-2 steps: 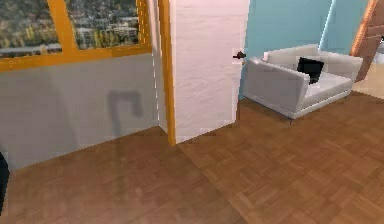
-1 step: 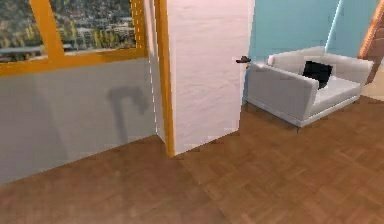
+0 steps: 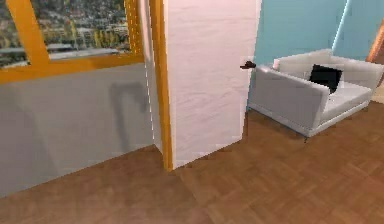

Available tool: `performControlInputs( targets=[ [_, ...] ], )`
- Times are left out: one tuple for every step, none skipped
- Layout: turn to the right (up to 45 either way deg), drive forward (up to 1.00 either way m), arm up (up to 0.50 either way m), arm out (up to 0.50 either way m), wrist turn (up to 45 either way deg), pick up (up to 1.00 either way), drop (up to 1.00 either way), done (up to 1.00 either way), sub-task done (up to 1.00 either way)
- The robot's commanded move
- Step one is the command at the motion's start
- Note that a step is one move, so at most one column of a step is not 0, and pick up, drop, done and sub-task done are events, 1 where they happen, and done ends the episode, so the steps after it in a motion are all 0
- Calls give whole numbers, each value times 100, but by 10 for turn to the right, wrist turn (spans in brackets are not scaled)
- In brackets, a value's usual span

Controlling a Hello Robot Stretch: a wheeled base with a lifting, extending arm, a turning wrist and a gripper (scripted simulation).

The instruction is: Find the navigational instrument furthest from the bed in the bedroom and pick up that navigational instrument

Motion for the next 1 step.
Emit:
performControlInputs(
  targets=[
    [450, 0, 0, 0, 0, 0, 0, 0, 0]
  ],
)
